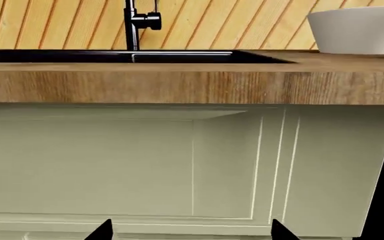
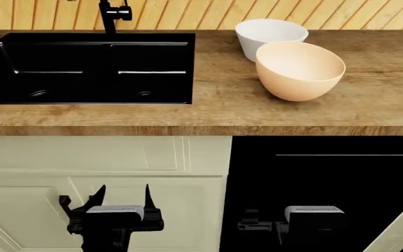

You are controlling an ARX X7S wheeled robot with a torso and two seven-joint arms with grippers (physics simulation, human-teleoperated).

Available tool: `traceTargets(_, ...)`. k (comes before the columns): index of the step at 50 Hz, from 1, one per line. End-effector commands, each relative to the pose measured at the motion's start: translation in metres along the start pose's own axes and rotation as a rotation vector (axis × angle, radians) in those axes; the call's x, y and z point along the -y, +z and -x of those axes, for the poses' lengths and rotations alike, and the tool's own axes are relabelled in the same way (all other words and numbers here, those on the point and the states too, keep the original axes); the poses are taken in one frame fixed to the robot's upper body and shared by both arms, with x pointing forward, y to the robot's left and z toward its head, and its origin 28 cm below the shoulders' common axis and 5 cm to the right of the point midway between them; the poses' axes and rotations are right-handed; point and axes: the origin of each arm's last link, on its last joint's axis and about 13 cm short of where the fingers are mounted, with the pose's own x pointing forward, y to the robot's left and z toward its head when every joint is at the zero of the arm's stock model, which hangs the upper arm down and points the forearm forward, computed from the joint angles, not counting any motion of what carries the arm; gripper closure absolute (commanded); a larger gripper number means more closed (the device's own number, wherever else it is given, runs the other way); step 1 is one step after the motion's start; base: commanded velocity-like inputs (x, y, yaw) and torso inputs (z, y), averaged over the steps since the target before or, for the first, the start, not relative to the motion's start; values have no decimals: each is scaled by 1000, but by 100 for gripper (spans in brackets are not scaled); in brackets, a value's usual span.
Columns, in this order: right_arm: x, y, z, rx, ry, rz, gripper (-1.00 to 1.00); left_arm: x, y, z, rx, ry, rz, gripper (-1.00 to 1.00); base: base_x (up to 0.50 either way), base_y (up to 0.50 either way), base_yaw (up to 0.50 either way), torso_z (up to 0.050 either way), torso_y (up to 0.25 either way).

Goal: Stack the bowls in the sink.

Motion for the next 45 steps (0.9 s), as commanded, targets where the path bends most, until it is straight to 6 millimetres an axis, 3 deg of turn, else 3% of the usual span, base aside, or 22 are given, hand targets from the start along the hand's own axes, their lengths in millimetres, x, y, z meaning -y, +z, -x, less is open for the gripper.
traceTargets(1, 4, 34, 6, 58, -13, -11, -100, -5, 35, 3, 60, 23, 8, -100, 0, 0, 0, 0, 0)
traceTargets(13, 14, 116, 6, 192, -10, -42, -100, -13, 116, -2, 182, 8, 45, -100, 0, 0, 0, 0, 0)
traceTargets(28, 29, 209, -20, 340, 1, -10, -100, -18, 208, -42, 339, -100, 9, -100, 0, 0, 0, 0, 0)
traceTargets(38, 31, 254, -40, 367, 36, 48, -100, -21, 252, -67, 372, -137, -24, -100, 0, 0, 0, 0, 0)
traceTargets(45, 33, 273, -55, 376, 42, 56, -100, -26, 271, -80, 348, -132, -12, -100, 0, 0, 0, 0, 0)
